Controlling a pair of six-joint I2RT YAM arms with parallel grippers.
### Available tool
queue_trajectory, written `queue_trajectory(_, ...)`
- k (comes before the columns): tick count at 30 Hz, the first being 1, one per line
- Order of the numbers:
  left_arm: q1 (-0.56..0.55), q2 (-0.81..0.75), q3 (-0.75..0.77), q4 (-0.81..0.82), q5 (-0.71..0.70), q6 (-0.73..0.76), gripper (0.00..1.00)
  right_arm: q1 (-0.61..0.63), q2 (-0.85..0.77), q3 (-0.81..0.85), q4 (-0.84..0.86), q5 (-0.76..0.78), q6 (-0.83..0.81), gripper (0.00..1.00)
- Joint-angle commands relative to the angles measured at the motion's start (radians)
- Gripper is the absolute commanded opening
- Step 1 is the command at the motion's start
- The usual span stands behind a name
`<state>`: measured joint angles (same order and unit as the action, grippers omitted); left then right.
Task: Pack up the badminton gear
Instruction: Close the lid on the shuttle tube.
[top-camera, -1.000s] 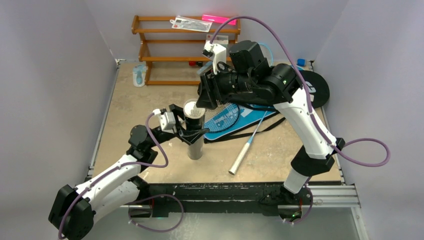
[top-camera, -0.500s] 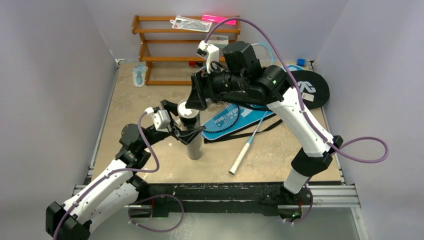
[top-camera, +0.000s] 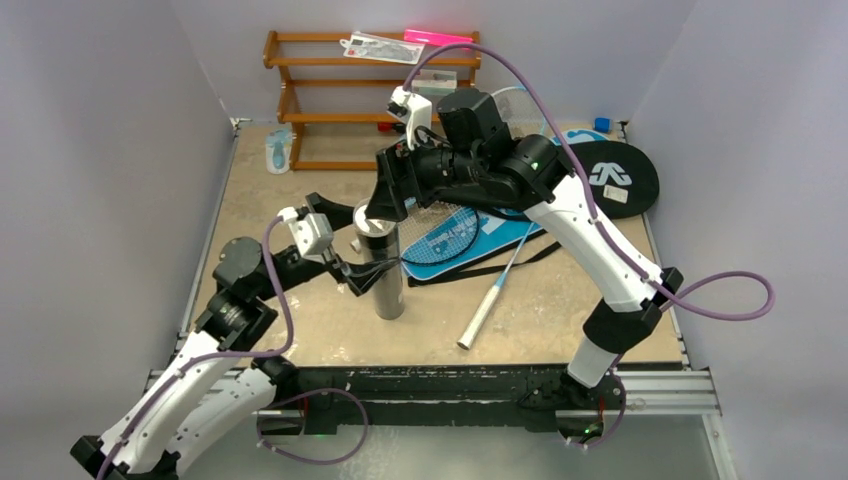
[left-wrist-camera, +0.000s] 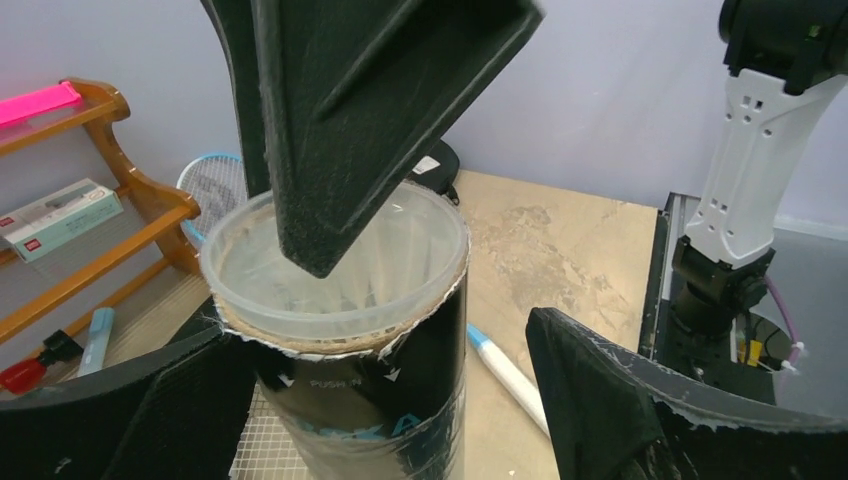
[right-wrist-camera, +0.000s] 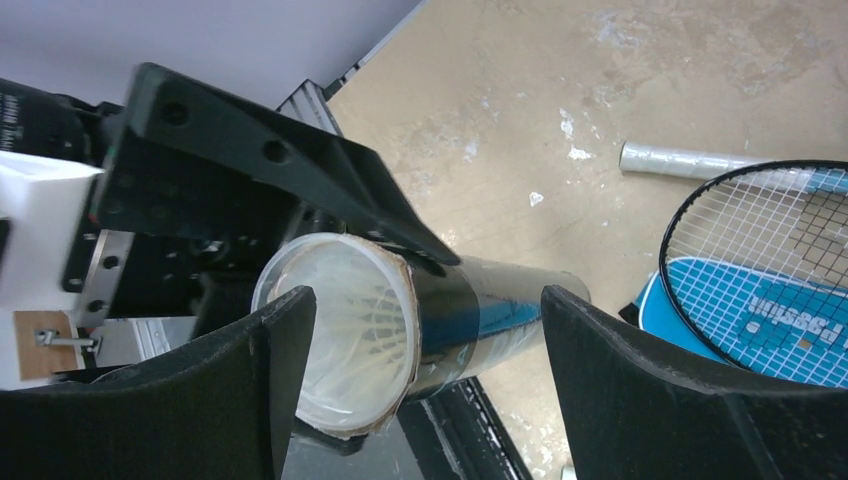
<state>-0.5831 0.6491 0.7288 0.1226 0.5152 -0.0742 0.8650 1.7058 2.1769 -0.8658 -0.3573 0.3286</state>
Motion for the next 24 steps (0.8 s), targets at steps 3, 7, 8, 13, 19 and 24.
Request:
queue_trajectory(3,-0.001,-0.057,0.167,-0.337,-0.032,0.098,0.98,-0.002,-0.070,-0.014,0.072,0.000,0.012,0.85)
queue_trajectory(7,0.000,-0.080,0.266,-0.497,-0.167,0.044,0.98,-0.009,-0.080,-0.022,0.090,0.001,0.017,0.85)
queue_trajectory(8,0.000,-0.091,0.282,-0.522,-0.226,-0.024,0.98,-0.011,-0.082,-0.023,0.091,0.002,0.019,0.85)
queue_trajectory(13,0.000,-0.159,0.326,-0.597,-0.496,-0.407,0.98,-0.022,-0.095,-0.048,0.123,0.004,0.031,0.85)
queue_trajectory(19,-0.001,-0.118,0.486,-0.684,-0.522,-0.623,0.99,-0.030,-0.108,-0.088,0.153,-0.010,0.041,0.85)
queue_trajectory(24,0.000,-0.004,0.608,-0.760,-0.558,-0.638,0.99,-0.031,-0.113,-0.105,0.167,-0.011,0.042,0.85)
